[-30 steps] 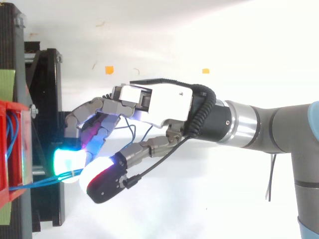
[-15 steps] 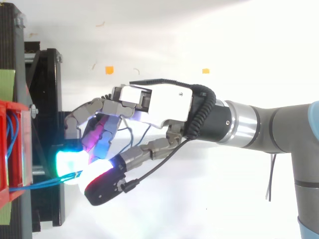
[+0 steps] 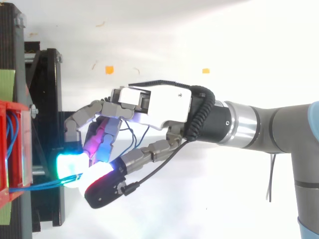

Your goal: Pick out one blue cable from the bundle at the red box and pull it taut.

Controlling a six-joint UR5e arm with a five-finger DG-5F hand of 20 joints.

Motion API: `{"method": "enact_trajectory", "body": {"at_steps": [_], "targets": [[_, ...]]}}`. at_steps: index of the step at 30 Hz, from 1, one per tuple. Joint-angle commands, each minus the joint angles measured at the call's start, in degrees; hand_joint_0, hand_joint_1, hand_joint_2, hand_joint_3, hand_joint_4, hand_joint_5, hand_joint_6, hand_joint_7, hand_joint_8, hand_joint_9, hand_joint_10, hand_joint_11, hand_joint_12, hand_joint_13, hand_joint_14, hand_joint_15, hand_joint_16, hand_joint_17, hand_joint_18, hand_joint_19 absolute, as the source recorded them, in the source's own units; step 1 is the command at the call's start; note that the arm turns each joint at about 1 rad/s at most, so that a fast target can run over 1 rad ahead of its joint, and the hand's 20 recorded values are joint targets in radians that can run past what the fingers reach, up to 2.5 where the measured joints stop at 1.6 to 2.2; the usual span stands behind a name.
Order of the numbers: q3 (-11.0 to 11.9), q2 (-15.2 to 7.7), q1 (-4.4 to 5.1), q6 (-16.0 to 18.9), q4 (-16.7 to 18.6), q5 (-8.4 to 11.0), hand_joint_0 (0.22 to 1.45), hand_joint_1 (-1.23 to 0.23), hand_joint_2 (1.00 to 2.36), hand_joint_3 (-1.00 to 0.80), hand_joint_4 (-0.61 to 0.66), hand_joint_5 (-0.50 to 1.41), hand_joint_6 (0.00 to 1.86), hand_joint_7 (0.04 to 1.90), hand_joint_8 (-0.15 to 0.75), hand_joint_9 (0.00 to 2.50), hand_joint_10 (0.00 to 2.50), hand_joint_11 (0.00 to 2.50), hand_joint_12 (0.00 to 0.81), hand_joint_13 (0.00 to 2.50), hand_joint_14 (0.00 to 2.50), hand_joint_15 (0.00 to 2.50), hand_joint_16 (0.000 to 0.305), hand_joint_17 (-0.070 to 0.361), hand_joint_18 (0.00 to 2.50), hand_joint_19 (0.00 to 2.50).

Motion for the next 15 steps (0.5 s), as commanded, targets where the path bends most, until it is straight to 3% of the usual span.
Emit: {"method": "enact_trajectory", "body": {"at_steps": [1, 9, 15], "targets": [[0.0, 0.0, 0.12, 1.2, -0.8, -0.16, 0.66, -0.85, 1.03, -0.09, 0.02, -0.09, 0.92, 1.08, 0.355, 1.41, 0.02, 0.60, 0.453, 1.09, 0.02, 0.54, 0.063, 0.143, 0.88, 0.71], [0.0, 0.3, -0.23, 3.5, -1.2, -0.86, 0.67, -0.86, 1.03, -0.11, 0.03, -0.10, 0.92, 1.11, 0.362, 1.40, 0.02, 0.60, 0.457, 1.09, 0.02, 0.55, 0.063, 0.143, 0.89, 0.71], [0.0, 1.7, -0.67, 4.0, -3.1, -3.94, 0.70, -0.88, 1.03, -0.11, 0.01, -0.10, 0.92, 1.15, 0.363, 1.40, 0.02, 0.60, 0.454, 1.09, 0.02, 0.54, 0.063, 0.142, 0.89, 0.71]]}}
